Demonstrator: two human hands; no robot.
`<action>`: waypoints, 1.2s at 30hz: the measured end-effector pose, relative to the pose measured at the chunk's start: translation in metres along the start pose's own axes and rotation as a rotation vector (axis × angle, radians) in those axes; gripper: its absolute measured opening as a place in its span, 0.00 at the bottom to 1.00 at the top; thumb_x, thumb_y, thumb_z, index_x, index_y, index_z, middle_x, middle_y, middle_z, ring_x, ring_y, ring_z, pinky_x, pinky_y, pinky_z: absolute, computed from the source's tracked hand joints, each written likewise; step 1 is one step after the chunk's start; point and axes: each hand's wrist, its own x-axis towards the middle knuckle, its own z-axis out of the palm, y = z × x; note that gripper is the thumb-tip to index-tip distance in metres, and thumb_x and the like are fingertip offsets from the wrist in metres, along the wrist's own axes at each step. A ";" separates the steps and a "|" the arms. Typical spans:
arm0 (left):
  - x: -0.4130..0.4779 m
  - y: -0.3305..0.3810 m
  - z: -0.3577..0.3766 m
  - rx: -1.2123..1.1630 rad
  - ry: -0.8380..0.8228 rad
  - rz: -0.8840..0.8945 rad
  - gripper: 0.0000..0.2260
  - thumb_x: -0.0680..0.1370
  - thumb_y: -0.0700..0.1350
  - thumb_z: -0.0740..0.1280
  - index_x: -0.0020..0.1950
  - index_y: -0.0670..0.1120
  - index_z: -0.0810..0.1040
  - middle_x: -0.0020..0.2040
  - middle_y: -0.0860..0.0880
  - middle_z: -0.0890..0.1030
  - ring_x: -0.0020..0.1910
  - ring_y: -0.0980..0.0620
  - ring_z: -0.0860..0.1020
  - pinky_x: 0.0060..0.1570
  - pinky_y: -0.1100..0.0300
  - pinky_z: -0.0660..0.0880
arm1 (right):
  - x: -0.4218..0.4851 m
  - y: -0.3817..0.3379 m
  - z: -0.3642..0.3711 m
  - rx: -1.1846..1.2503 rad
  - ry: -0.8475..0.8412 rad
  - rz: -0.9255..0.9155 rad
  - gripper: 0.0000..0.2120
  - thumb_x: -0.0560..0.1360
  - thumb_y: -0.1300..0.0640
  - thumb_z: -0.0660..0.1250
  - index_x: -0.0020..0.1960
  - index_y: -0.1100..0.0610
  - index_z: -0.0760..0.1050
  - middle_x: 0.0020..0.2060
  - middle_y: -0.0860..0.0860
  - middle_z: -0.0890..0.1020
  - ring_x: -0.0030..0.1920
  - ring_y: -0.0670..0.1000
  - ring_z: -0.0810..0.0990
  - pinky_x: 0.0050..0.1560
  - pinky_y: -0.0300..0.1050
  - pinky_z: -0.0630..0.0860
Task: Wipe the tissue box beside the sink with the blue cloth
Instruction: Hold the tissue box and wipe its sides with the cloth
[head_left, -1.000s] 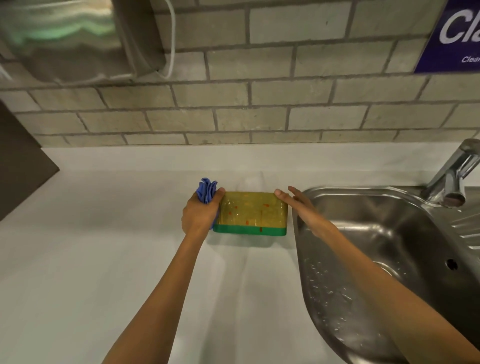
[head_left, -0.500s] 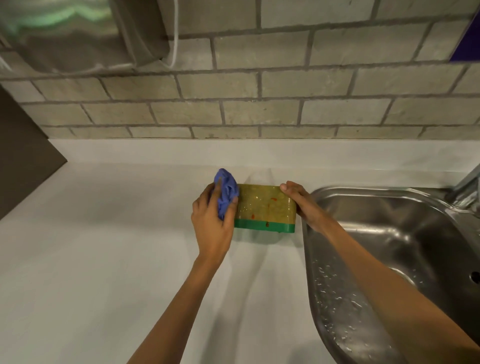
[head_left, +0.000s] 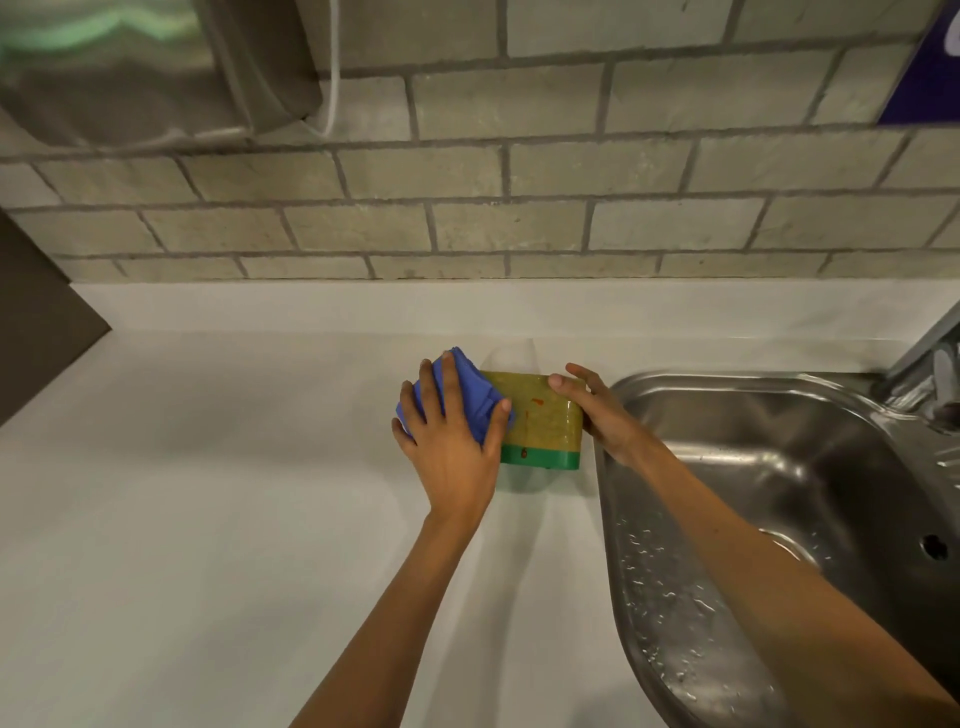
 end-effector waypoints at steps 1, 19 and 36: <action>-0.001 -0.001 0.001 0.044 0.000 0.033 0.33 0.74 0.63 0.55 0.74 0.45 0.63 0.72 0.40 0.68 0.69 0.36 0.66 0.64 0.37 0.66 | 0.000 0.000 0.000 -0.001 0.003 0.000 0.46 0.59 0.39 0.70 0.72 0.51 0.56 0.56 0.51 0.75 0.53 0.45 0.76 0.55 0.41 0.71; -0.016 -0.029 0.004 0.124 0.029 0.438 0.24 0.75 0.52 0.59 0.67 0.42 0.73 0.66 0.39 0.75 0.66 0.33 0.72 0.61 0.36 0.69 | 0.004 0.000 -0.004 -0.039 0.025 0.034 0.44 0.65 0.45 0.70 0.75 0.53 0.51 0.64 0.56 0.70 0.59 0.53 0.73 0.59 0.45 0.71; -0.017 -0.010 0.002 -0.174 0.033 0.358 0.23 0.77 0.51 0.59 0.67 0.38 0.73 0.66 0.39 0.76 0.68 0.39 0.70 0.65 0.38 0.69 | -0.001 -0.001 -0.004 0.006 -0.001 0.043 0.45 0.68 0.46 0.69 0.76 0.53 0.47 0.69 0.56 0.67 0.58 0.51 0.72 0.59 0.43 0.68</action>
